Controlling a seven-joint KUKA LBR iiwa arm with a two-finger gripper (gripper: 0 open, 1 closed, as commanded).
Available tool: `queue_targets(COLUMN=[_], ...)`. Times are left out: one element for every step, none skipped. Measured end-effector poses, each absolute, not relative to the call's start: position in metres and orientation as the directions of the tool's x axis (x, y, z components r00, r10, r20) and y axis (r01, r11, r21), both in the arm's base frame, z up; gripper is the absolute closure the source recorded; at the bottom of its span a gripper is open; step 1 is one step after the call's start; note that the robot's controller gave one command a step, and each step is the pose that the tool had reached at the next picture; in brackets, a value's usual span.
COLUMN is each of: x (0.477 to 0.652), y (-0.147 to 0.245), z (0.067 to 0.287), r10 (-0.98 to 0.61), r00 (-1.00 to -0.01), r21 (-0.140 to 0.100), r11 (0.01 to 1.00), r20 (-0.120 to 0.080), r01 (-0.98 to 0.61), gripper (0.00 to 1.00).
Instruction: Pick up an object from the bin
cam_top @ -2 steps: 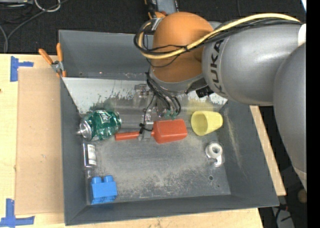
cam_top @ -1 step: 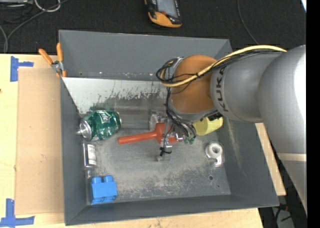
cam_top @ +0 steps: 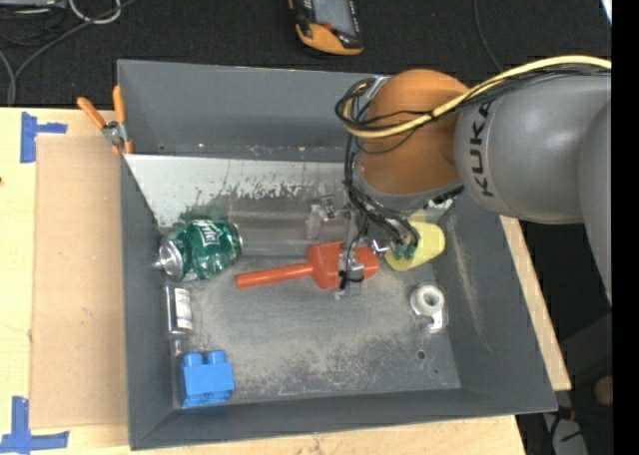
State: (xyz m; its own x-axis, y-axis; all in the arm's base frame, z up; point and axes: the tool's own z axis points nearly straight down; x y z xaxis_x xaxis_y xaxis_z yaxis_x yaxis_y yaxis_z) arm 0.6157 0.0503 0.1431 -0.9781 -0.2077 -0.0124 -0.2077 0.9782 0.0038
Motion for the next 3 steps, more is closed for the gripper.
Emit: queue_targets(x=[0.617,0.62,0.623], y=[0.027,0.043,0.041], z=[0.098,0.069,0.071], r10=[-0.083,-0.064,-0.05], r00=[-0.996,-0.998,-0.999], r21=[0.003,0.006,0.005], r11=[0.997,0.998,0.999], r20=[0.017,-0.009,0.001], r01=[-0.082,-0.064,-0.05], gripper=[0.0,0.0,1.0])
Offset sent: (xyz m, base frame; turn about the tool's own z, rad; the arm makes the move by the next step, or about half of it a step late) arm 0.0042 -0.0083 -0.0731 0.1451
